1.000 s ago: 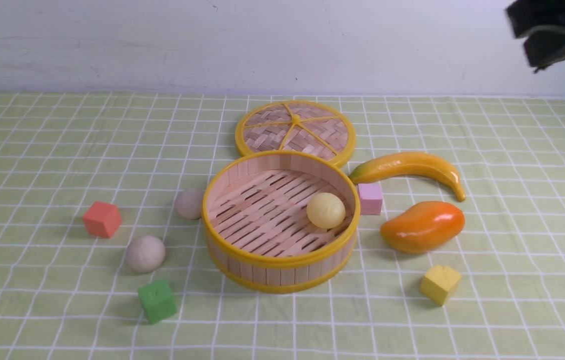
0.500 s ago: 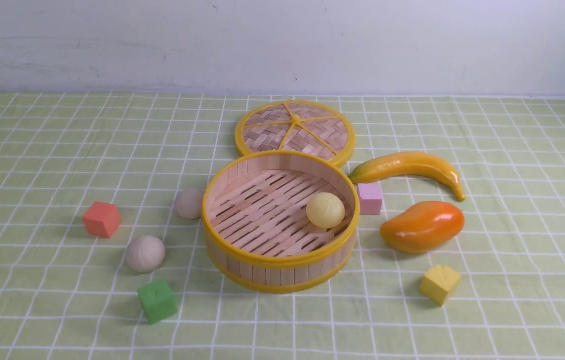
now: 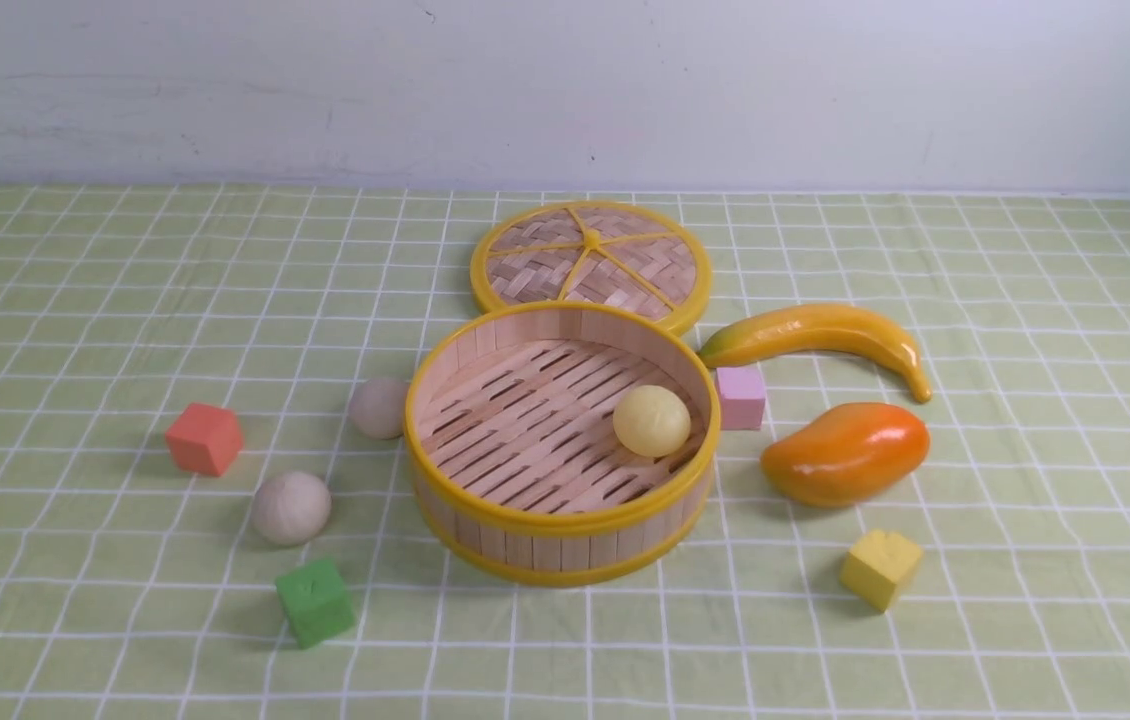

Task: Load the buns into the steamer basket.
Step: Use the left arm to grab a steamed stuffed bun

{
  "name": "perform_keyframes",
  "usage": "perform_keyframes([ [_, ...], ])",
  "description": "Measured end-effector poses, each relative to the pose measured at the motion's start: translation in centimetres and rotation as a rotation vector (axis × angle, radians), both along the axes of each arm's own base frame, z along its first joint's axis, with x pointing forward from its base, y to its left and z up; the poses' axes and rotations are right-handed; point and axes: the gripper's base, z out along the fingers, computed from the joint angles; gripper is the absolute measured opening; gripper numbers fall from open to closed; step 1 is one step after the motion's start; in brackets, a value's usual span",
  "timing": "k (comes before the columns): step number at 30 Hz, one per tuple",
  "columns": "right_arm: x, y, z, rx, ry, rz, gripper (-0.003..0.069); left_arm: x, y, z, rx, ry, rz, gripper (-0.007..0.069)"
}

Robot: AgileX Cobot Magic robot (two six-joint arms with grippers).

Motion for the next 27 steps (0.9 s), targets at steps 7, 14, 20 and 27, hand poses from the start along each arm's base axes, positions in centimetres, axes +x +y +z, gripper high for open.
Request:
perform_keyframes([
  [7,0.1,-0.1,-0.9,-0.008,0.017,-0.01,-0.001,0.0,0.0,0.0,0.0,0.0,0.0,0.0238],
  [14,-1.3,-2.5,-0.5,0.026,-0.061,-0.349,-0.0003,0.0,0.0,0.0,0.0,0.0,0.0,0.0238],
  [20,-2.0,-3.7,-0.4,0.018,-0.083,-0.6,0.0001,0.0,0.0,0.0,0.0,0.0,0.0,0.0238],
  [27,-2.5,-4.2,-0.9,0.013,-0.099,-0.734,0.0003,0.0,0.0,0.0,0.0,0.0,0.0,0.0238],
])
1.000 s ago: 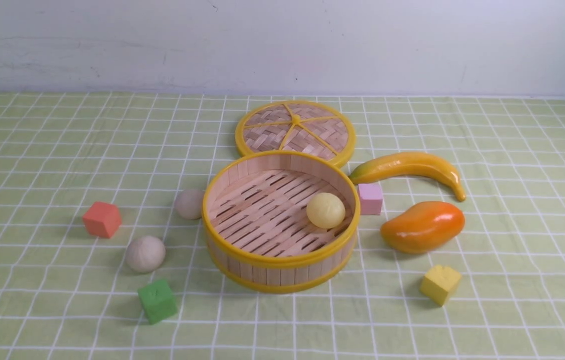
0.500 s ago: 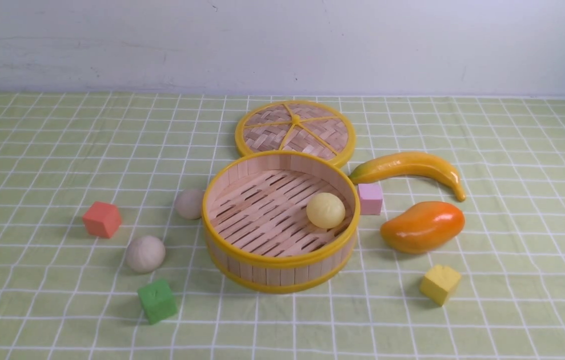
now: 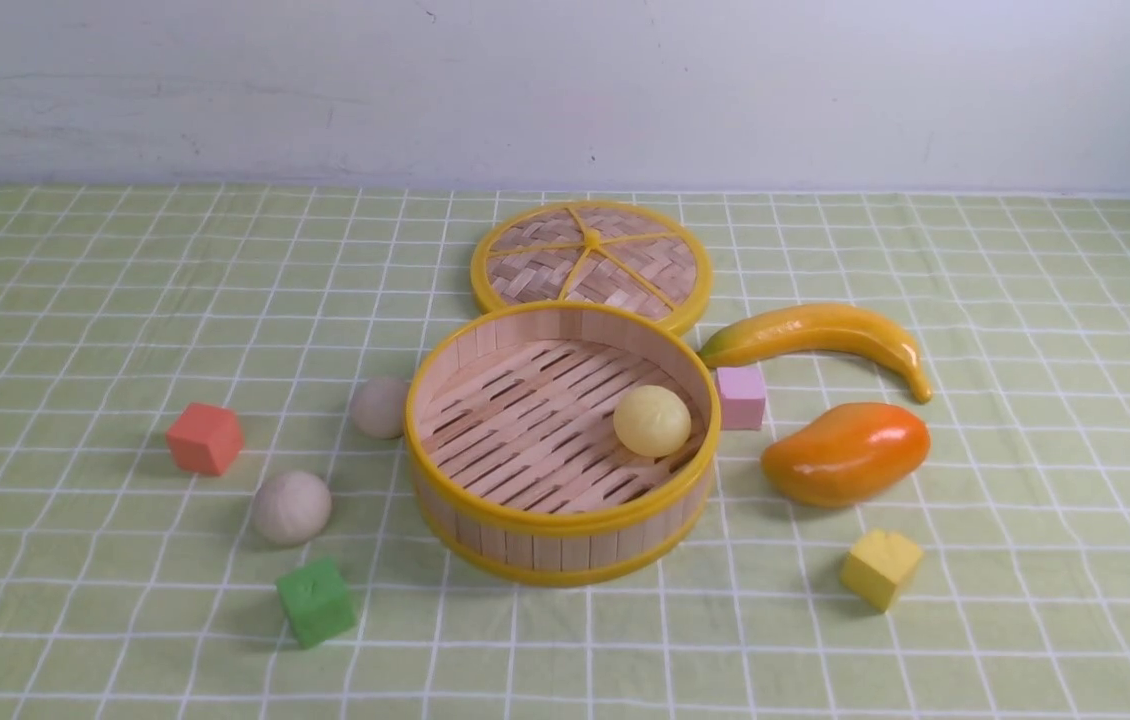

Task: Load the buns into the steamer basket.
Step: Use the left arm to grab a steamed stuffed bun

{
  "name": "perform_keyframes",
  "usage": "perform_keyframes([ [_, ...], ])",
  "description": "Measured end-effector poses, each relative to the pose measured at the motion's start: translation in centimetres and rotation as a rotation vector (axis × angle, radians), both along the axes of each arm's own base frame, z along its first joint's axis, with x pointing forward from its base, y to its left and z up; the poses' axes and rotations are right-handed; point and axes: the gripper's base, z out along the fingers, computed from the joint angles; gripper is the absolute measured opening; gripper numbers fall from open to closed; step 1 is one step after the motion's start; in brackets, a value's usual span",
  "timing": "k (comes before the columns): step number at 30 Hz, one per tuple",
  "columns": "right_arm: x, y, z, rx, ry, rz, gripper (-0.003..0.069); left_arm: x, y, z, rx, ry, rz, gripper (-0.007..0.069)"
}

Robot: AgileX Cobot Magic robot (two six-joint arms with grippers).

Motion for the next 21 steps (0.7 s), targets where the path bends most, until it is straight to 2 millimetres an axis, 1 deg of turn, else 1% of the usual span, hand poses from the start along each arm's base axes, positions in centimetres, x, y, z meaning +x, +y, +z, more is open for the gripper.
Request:
perform_keyframes([
  [2,-0.3,0.1,-0.4,-0.003,-0.009,-0.003,0.0003,0.0,0.0,0.0,0.0,0.0,0.0,0.0238],
  [7,-0.8,0.9,-3.5,0.09,-0.036,0.052,0.0008,0.0,0.0,0.0,0.0,0.0,0.0,0.0238],
  [8,-0.7,1.3,-4.8,0.122,-0.065,0.101,0.001,0.0,0.0,0.0,0.0,0.0,0.0,0.0238],
  [11,-0.4,1.5,-6.8,0.137,-0.089,0.173,0.0012,0.0,0.0,0.0,0.0,0.0,0.0,0.0238],
  [13,-0.1,1.6,-8.6,0.139,-0.062,0.214,0.0015,0.0,0.0,0.0,0.0,0.0,0.0,0.0238],
  [15,0.2,1.7,-9.5,0.142,-0.054,0.239,0.0016,0.0,0.0,0.0,0.0,0.0,0.0,0.0238],
  [16,0.5,1.8,-10.2,0.14,-0.06,0.272,0.0019,0.0,0.0,0.0,0.0,0.0,0.0,0.0238],
  [17,0.6,1.8,-10.3,0.14,-0.06,0.276,0.0019,0.0,0.0,0.0,0.0,0.0,0.0,0.0238],
  [18,0.8,2.0,-11.1,0.14,-0.052,0.314,0.0022,0.0,0.0,0.0,0.0,0.0,0.0,0.0238],
  [20,0.9,2.1,-11.7,0.142,-0.04,0.339,0.0022,0.0,0.0,0.0,0.0,0.0,0.0,0.0238],
  [21,1.0,2.2,-12.5,0.145,-0.017,0.359,0.0024,0.0,0.0,0.0,0.0,0.0,0.0,0.0238],
])
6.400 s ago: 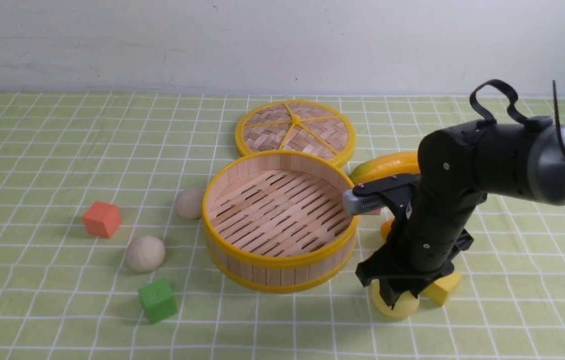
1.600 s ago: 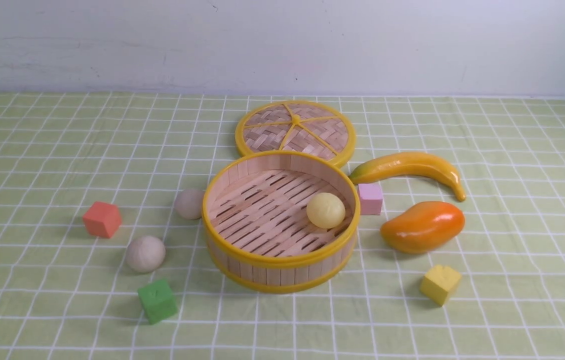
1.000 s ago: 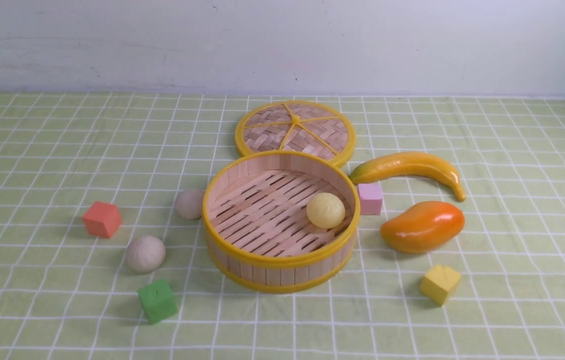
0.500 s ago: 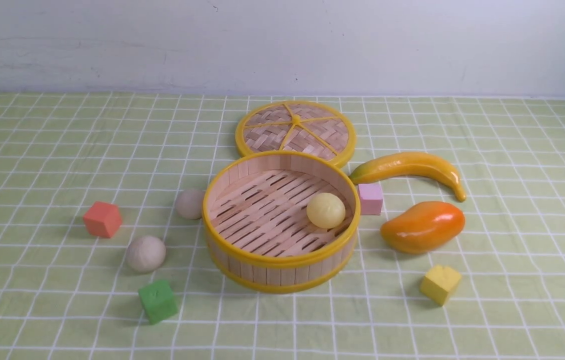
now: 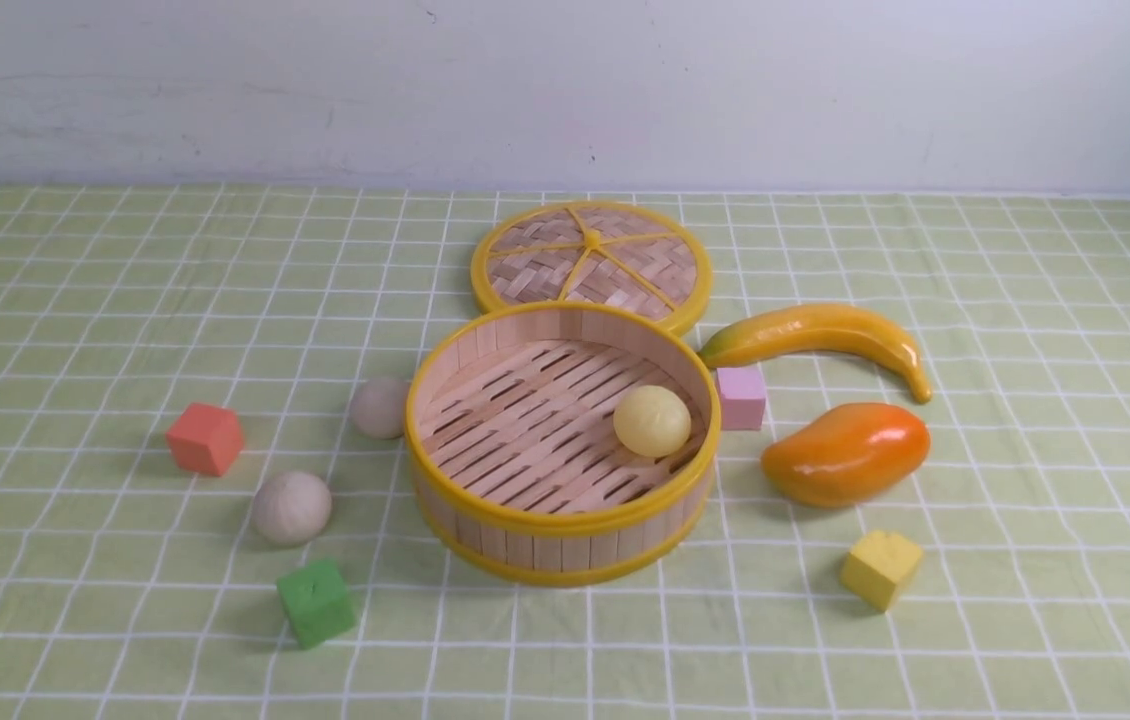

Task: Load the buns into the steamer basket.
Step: Use the left arm to grab a steamed stuffed bun

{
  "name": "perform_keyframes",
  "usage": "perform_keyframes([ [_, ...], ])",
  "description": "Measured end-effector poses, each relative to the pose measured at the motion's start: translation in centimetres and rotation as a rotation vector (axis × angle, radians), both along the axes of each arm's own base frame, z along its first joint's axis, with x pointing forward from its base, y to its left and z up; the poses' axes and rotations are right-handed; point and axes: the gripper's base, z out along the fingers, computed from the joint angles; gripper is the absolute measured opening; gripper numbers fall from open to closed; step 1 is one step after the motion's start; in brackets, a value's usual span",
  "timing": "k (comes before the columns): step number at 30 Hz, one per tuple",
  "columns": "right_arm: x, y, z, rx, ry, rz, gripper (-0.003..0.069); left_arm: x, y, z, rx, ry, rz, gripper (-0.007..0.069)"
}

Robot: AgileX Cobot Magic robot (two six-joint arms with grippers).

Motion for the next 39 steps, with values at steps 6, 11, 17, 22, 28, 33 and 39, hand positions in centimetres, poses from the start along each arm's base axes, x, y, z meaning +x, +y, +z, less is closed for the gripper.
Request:
perform_keyframes([
  [6,0.25,0.12,-1.14,-0.007,-0.005,0.026,0.0031,0.0,0.0,0.0,0.0,0.0,0.0,0.0238],
  [11,0.27,0.11,-1.14,-0.009,-0.01,0.026,0.0032,0.0,0.0,0.0,0.0,0.0,0.0,0.0238],
  [17,0.28,0.11,-1.12,-0.008,-0.012,0.026,0.004,0.0,0.0,0.0,0.0,0.0,0.0,0.0238],
  [22,0.28,0.11,-1.16,-0.008,-0.011,0.026,0.0048,0.0,0.0,0.0,0.0,0.0,0.0,0.0238],
  [28,0.28,0.12,-1.13,-0.008,-0.014,0.026,0.0057,0.0,0.0,0.0,0.0,0.0,0.0,0.0238],
  [33,0.29,0.12,-1.12,-0.008,-0.016,0.026,0.0064,0.0,0.0,0.0,0.0,0.0,0.0,0.0238],
  [39,0.29,0.12,-1.12,-0.008,-0.016,0.026,0.0072,0.0,0.0,0.0,0.0,0.0,0.0,0.0238],
])
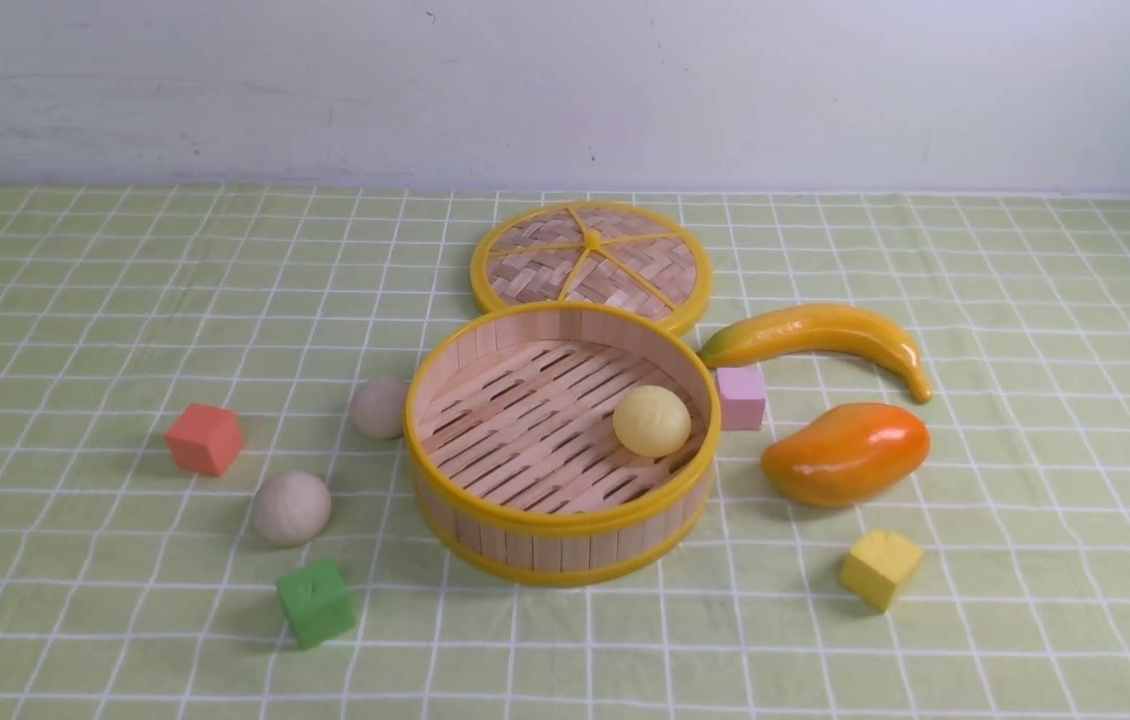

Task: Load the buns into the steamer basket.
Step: Use the left arm to grab a steamed stuffed bun

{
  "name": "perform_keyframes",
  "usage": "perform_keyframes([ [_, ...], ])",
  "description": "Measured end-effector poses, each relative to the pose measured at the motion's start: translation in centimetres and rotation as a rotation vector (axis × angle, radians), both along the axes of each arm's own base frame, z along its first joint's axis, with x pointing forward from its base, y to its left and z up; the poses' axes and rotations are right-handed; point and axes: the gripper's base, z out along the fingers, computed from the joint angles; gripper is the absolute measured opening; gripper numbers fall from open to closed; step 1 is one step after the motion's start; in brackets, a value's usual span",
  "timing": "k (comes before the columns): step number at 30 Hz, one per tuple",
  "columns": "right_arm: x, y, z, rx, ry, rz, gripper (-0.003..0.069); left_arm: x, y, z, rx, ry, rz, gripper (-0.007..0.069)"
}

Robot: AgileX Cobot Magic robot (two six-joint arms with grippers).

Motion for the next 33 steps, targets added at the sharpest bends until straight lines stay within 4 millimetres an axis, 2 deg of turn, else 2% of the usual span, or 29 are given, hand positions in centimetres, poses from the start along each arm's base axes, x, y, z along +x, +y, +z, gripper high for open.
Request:
perform_keyframes([
  [33,0.0,0.0,0.0,0.0,0.0,0.0,0.0104,0.0,0.0,0.0,0.0,0.0,0.0,0.0238],
])
